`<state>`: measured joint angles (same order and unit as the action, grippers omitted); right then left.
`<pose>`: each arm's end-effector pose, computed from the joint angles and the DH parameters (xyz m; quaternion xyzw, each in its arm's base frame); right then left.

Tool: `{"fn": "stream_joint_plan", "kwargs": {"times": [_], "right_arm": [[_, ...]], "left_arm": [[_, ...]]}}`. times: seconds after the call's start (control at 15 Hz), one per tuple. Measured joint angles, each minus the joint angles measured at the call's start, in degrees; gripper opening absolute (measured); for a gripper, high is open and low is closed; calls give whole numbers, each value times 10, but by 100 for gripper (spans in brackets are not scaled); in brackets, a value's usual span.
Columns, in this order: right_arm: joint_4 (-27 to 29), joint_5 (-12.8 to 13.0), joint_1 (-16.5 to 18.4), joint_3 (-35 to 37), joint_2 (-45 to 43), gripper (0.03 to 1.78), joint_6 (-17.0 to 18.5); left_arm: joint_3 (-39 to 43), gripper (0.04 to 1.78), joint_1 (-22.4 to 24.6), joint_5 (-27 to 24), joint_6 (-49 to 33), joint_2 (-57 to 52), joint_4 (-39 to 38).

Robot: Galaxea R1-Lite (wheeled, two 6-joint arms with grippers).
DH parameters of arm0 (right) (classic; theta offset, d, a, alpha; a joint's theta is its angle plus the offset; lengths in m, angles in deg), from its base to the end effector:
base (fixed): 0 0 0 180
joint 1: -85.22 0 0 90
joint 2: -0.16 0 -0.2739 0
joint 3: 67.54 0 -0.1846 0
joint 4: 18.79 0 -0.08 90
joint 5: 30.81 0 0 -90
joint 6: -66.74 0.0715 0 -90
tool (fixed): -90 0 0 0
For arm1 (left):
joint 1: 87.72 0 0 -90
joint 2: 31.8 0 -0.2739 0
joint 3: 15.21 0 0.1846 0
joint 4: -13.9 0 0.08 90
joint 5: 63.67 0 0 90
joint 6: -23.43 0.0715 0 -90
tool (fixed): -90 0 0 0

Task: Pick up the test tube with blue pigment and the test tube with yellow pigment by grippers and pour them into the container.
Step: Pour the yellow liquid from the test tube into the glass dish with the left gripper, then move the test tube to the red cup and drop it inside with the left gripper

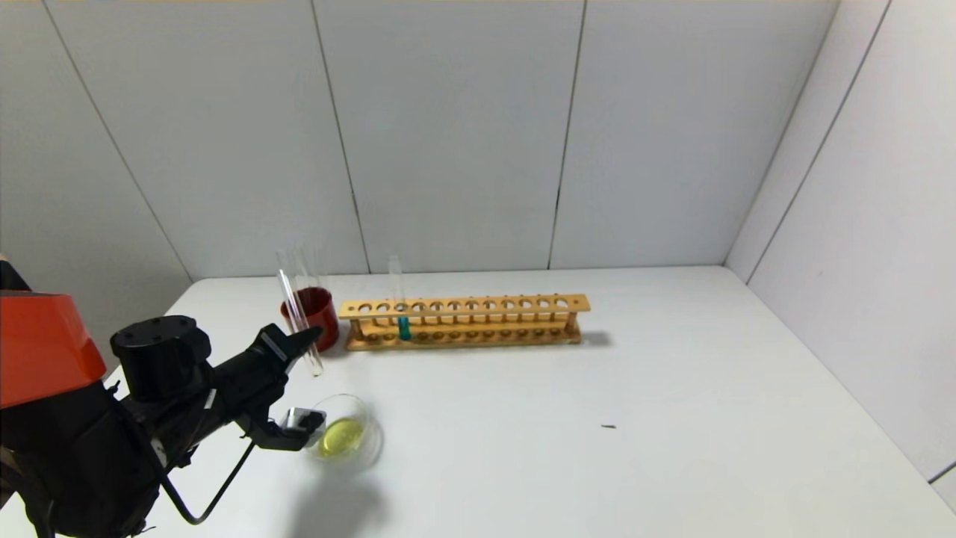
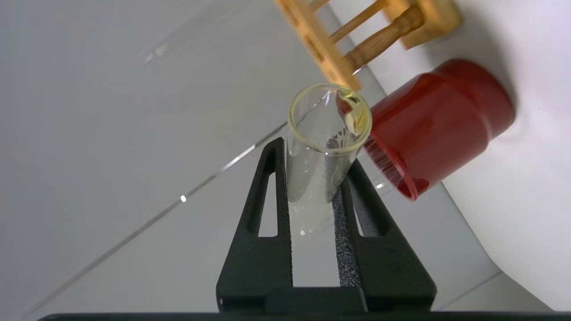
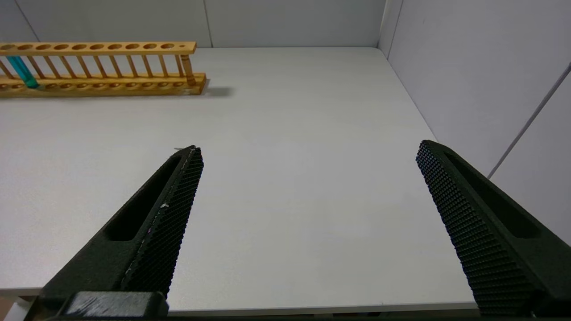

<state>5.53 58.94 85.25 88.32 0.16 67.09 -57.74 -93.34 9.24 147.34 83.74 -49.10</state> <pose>0.0461 0.0003 0.0750 0.0031 0.0016 0.0019 1.0000 0.3145 -0.0521 0.0448 0.8579 -0.1323 -0.1688 0.4669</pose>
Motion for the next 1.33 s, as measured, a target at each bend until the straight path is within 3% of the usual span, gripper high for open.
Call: {"fn": "stream_joint_plan", "kwargs": {"times": [0.27,0.4,0.67,0.8,0.93,1.2,1.33], "right_arm": [[0,0,0,0,0,175,0],[0,0,0,0,0,175,0],[0,0,0,0,0,175,0],[0,0,0,0,0,175,0],[0,0,0,0,0,175,0],[0,0,0,0,0,175,0],[0,0,0,0,0,175,0]], "left_arm": [[18,32,-2,60,-117,-60,0],[26,32,-16,125,-201,-99,0],[5,32,-115,335,-445,-140,0],[-63,32,-153,458,-566,-146,9],[-155,32,-165,531,-663,-149,51],[-324,32,-158,553,-896,-167,264],[-358,32,-139,519,-1019,-173,374]]}}
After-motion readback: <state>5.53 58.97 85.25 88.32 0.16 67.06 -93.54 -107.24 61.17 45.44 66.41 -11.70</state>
